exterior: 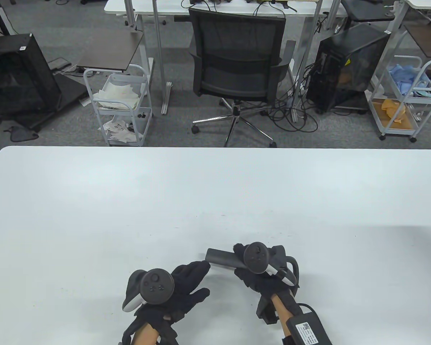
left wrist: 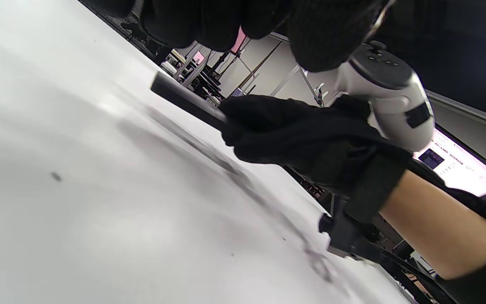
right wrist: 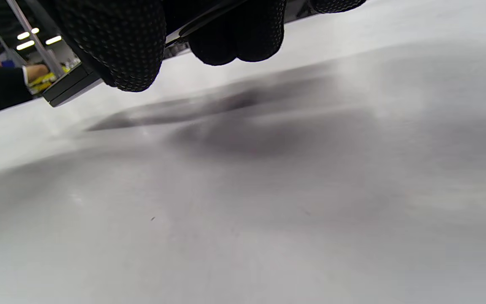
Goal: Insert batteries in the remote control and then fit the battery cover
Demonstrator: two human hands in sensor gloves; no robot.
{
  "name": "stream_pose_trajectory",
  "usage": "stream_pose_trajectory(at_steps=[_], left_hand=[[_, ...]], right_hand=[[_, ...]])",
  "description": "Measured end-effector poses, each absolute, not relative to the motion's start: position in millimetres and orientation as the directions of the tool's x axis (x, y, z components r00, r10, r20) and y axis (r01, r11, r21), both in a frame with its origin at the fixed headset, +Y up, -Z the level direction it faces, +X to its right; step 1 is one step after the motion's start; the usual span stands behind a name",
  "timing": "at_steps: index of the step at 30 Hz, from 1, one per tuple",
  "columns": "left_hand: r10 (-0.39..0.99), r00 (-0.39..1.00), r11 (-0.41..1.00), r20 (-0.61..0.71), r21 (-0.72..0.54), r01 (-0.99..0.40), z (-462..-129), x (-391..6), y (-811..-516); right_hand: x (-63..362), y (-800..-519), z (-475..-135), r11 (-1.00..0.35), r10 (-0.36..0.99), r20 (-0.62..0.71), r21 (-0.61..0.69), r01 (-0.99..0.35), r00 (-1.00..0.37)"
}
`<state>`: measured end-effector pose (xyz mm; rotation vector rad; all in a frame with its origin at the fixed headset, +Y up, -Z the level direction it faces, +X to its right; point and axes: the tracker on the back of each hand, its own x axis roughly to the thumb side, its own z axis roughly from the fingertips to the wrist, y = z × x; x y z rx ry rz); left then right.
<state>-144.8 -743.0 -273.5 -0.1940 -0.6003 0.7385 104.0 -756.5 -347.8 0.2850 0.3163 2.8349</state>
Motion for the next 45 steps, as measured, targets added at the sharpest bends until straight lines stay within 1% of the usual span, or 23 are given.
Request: stream_pose_trajectory(at_steps=[3, 6, 7, 10, 15, 17, 21, 25, 28, 31, 33, 34, 37, 39, 45], left_hand=[[0.701, 0.560, 0.711, 0.441, -0.374, -0.596, -275, -147, -744], [0.719, 0.547, 0.693, 0.428, -0.392, -0.605, -277, -147, -746], [0.715, 0.555, 0.698, 0.425, -0.392, -0.599, -277, -148, -746], [0.716, 0.558, 0.697, 0.419, -0.394, -0.599, -278, -148, -747], [0.719, 0.559, 0.694, 0.413, -0.390, -0.605, -278, -150, -746], [0.723, 0.560, 0.690, 0.405, -0.393, -0.608, -279, -151, -747], [0.723, 0.567, 0.690, 0.394, -0.394, -0.606, -280, -153, -747], [0.721, 0.573, 0.693, 0.389, -0.397, -0.602, -280, -153, -747], [0.717, 0.581, 0.697, 0.385, -0.395, -0.599, -280, -153, -747], [0.715, 0.597, 0.699, 0.364, -0.392, -0.598, -280, -155, -747], [0.712, 0.609, 0.702, 0.350, -0.388, -0.598, -281, -157, -747], [0.703, 0.626, 0.711, 0.339, -0.380, -0.592, -281, -158, -748], [0.677, 0.669, 0.731, 0.306, -0.383, -0.564, -283, -161, -751], [0.668, 0.685, 0.734, 0.290, -0.404, -0.546, -284, -162, -754], [0.604, 0.765, 0.770, 0.223, -0.410, -0.489, -288, -166, -760]], right_hand=[[99, -767, -359, -0.934, 0.268, 0.147, 0.282, -0.219, -0.952], [95, -770, -368, -0.928, 0.296, 0.142, 0.277, -0.249, -0.945], [92, -769, -371, -0.928, 0.272, 0.141, 0.300, -0.221, -0.952], [90, -768, -375, -0.920, 0.249, 0.129, 0.341, -0.193, -0.960], [95, -773, -374, -0.908, 0.297, 0.125, 0.344, -0.239, -0.947], [98, -772, -368, -0.922, 0.280, 0.157, 0.320, -0.219, -0.947], [110, -761, -350, -0.933, 0.323, 0.191, 0.226, -0.279, -0.927], [129, -745, -325, -0.946, 0.284, 0.230, 0.226, -0.233, -0.931], [143, -734, -306, -0.948, 0.284, 0.246, 0.217, -0.233, -0.927], [156, -731, -288, -0.925, 0.360, 0.251, 0.221, -0.309, -0.898], [162, -735, -280, -0.909, 0.404, 0.261, 0.222, -0.353, -0.877], [165, -737, -276, -0.907, 0.415, 0.267, 0.199, -0.372, -0.870], [170, -731, -273, -0.898, 0.432, 0.264, 0.216, -0.384, -0.862], [170, -729, -272, -0.895, 0.444, 0.270, 0.185, -0.407, -0.854], [170, -736, -271, -0.915, 0.397, 0.279, 0.192, -0.354, -0.874]])
